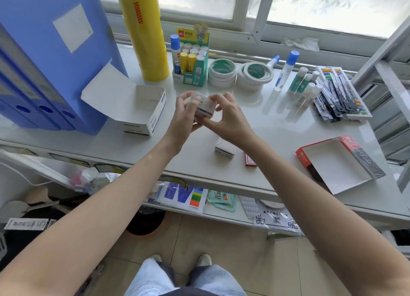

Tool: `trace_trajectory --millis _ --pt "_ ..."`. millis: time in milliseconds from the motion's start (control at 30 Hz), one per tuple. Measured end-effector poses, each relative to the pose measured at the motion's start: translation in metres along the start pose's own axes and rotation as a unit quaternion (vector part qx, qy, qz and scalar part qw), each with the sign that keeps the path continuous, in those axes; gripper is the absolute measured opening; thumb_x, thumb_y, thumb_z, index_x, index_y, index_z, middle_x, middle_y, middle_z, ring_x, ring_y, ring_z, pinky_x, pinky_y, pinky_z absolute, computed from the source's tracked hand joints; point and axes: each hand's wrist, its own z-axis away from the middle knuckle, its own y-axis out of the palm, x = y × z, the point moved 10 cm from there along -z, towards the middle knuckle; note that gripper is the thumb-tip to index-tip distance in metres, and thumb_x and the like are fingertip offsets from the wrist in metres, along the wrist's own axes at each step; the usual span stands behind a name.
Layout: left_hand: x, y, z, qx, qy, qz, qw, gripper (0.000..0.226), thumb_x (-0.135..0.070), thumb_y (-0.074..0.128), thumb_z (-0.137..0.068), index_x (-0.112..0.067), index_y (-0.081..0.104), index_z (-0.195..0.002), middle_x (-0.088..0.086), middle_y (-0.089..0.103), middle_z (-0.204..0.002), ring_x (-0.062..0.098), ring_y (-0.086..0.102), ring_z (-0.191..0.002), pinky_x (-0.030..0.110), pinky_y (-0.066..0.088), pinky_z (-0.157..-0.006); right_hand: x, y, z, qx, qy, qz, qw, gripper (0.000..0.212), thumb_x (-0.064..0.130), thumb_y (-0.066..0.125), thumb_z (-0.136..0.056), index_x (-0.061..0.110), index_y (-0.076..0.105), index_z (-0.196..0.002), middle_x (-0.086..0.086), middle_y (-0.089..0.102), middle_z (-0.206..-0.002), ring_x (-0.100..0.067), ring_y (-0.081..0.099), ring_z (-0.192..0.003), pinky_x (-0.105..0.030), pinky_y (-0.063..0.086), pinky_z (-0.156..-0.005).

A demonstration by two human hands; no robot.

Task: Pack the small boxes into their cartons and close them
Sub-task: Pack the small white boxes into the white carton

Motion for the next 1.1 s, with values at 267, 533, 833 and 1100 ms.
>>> trace_trajectory --millis 267,533,833,1100 --pt "-0.006 -0.047 0.002 -0.012 0.009 -0.042 0.999 0.045 -0.043 0.033 -0.098 -0.022 0.031 -0.137 0.003 0.051 -0.123 0.017 0.051 -0.117 0.032 0.039 -0.103 0.037 0.037 -0.020 0.029 0.000 0.028 0.999 0.029 0.031 0.072 -0.076 0.015 0.049 -0.083 -0.001 0.061 -0.077 -0.021 0.054 -0.071 -0.029 0.037 -0.057" --pt "-0.003 -0.115 -0.021 -0.031 -0.021 -0.538 0.842 0.066 -0.034 0.051 -0.090 -0.010 0.023 -0.145 0.016 0.030 -0.147 0.034 0.034 -0.134 0.042 0.033 -0.105 0.015 0.043 -0.028 0.000 0.101 0.004 0.995 0.030 0.025 0.073 -0.072 0.003 0.060 -0.088 0.001 0.056 -0.066 -0.006 0.042 -0.053 -0.023 0.032 -0.050" --pt "0.017 -0.065 -0.009 0.143 0.111 -0.607 0.774 0.047 -0.007 0.045 -0.081 -0.025 0.055 -0.124 0.005 0.064 -0.123 0.030 0.053 -0.119 0.034 0.029 -0.097 0.012 0.036 -0.016 -0.028 0.117 -0.008 0.993 0.026 0.020 0.073 -0.072 0.006 0.060 -0.090 0.001 0.062 -0.074 -0.011 0.052 -0.059 -0.012 0.036 -0.051" --pt "0.004 -0.052 0.008 0.191 0.207 -0.561 0.778 0.042 -0.021 0.051 -0.074 -0.021 0.065 -0.113 -0.001 0.060 -0.126 0.021 0.047 -0.124 0.034 0.026 -0.109 0.001 0.037 -0.007 -0.017 0.142 0.013 0.990 0.030 0.021 0.073 -0.071 0.004 0.058 -0.090 -0.015 0.068 -0.081 -0.022 0.057 -0.066 -0.017 0.037 -0.051"
